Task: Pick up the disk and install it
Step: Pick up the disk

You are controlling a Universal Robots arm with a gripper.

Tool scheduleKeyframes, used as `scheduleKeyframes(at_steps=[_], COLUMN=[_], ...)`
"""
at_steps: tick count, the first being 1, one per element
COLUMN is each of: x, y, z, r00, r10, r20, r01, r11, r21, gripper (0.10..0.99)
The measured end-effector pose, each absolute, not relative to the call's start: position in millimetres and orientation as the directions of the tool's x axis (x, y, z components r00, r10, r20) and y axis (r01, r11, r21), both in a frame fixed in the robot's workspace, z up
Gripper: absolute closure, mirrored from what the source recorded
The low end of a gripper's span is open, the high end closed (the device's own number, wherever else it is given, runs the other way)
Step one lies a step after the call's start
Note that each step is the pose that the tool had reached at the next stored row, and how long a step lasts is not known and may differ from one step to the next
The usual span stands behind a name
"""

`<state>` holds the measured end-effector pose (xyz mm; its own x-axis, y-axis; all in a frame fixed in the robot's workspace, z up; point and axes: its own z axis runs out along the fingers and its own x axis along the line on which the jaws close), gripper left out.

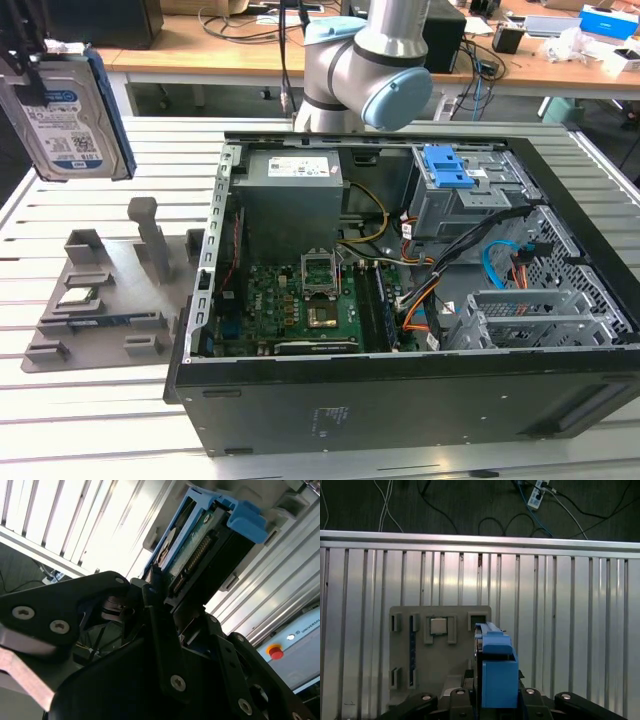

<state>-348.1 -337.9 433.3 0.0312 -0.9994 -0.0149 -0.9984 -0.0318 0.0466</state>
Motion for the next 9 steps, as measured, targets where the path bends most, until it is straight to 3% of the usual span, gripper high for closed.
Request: scheduleKeyframes(at_steps=[9], x=[-347.2], y=[-337.0], z=[451.2], r00=[0.031], r10=[-0.999], r20=[-0.015], r01=[-0.998], r11=[-0.032], r21=[0.047], gripper=[0.722])
